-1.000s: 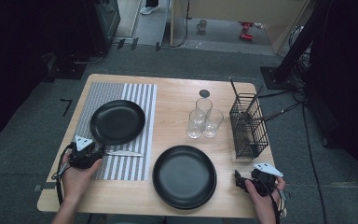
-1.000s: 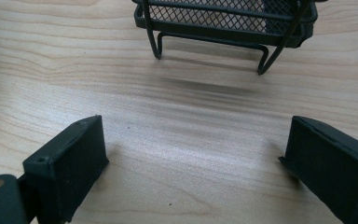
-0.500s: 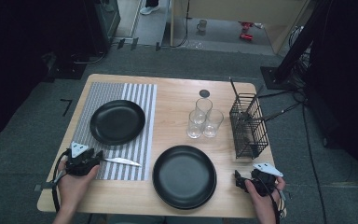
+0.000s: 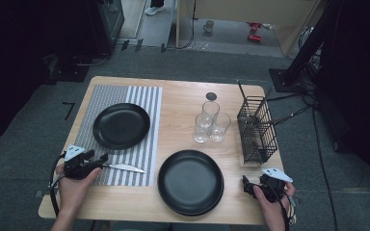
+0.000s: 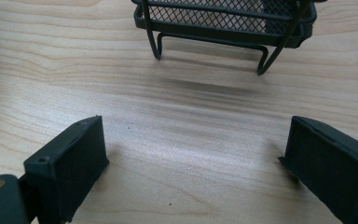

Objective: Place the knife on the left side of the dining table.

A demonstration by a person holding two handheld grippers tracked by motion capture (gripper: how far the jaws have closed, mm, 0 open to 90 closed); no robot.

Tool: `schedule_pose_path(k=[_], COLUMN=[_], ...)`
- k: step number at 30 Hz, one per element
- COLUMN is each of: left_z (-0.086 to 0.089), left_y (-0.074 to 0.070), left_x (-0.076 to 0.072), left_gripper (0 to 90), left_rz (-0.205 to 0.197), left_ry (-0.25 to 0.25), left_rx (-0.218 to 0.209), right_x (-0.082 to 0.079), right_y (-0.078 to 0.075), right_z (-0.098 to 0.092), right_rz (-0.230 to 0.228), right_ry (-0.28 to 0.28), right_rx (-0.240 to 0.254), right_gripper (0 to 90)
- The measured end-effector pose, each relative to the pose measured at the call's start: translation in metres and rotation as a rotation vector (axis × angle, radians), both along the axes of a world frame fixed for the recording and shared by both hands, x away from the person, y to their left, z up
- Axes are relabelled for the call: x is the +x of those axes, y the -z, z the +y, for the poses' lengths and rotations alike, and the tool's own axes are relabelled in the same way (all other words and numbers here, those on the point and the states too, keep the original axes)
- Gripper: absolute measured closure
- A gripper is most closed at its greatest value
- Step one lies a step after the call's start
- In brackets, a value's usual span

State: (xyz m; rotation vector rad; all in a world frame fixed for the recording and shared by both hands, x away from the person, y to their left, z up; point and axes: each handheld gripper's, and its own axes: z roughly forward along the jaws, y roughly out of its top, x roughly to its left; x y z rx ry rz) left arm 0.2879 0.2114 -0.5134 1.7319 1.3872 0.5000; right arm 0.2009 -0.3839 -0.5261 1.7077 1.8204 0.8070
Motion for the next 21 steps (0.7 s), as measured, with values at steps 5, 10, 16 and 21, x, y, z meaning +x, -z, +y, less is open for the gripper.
schedule_pose_path(k=[5, 10, 16, 21], left_z=[0.006, 0.006, 0.007, 0.005], left_y=[0.002, 0.002, 0.001, 0.001], left_x=[0.002, -0.002, -0.007, -0.009], left_gripper=[27.2, 33.8, 35.5, 35.0], left_rz=[0.034, 0.068, 0.068, 0.074], left_ry=[-0.002, -0.031, -0.033, -0.030], left_rx=[-0.025, 0.033, 0.061, 0.078], right_x=[-0.003, -0.006, -0.006, -0.006], right_y=[-0.001, -0.002, -0.002, -0.002], right_z=[-0.001, -0.003, -0.003, -0.004], right_rz=[-0.022, -0.038, -0.035, -0.040], right_ry=[0.021, 0.034, 0.040, 0.043], right_rx=[0.012, 0.010, 0.016, 0.019], right_gripper=[5.9, 6.0, 5.9, 5.9])
